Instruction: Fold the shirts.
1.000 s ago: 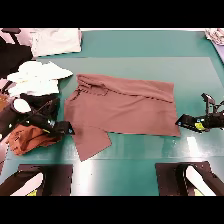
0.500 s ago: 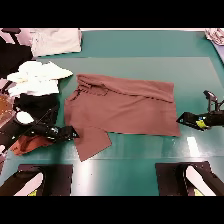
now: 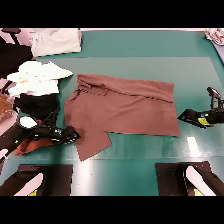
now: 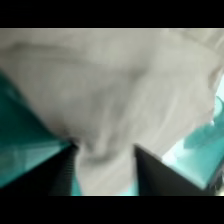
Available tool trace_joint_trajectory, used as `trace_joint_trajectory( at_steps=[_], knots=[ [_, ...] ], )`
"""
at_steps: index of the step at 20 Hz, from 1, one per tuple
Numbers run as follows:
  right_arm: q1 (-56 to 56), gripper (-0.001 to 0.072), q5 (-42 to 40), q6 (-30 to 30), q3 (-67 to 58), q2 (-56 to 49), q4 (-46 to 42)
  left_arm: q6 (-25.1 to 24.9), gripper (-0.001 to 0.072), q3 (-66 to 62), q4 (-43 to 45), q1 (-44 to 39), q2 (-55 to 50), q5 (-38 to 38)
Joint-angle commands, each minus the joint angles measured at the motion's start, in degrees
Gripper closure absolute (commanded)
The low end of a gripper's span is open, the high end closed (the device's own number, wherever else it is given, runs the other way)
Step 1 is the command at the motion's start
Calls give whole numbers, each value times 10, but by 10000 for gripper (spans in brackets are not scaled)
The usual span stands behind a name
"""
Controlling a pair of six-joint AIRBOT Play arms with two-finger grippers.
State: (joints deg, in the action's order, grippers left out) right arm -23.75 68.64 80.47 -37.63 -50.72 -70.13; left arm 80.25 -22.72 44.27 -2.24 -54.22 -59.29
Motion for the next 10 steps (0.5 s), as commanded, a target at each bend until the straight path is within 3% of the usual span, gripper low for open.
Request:
trace_joint_trajectory(
  at_steps=[1, 2, 6, 10],
  knots=[
    [0, 43, -30, 1, 30, 0, -3, -15, 604, -3, -89, -32, 1, 39],
    [0, 43, -40, 1, 38, -1, -4, -24, 674, -11, -104, -33, 1, 40],
    [-35, 25, -47, -6, 46, -30, 2, -25, 676, -79, -108, -33, 1, -8],
    [-71, 25, -39, -59, 46, -84, 88, -7, 676, -143, -108, -33, 1, -83]
  ],
)
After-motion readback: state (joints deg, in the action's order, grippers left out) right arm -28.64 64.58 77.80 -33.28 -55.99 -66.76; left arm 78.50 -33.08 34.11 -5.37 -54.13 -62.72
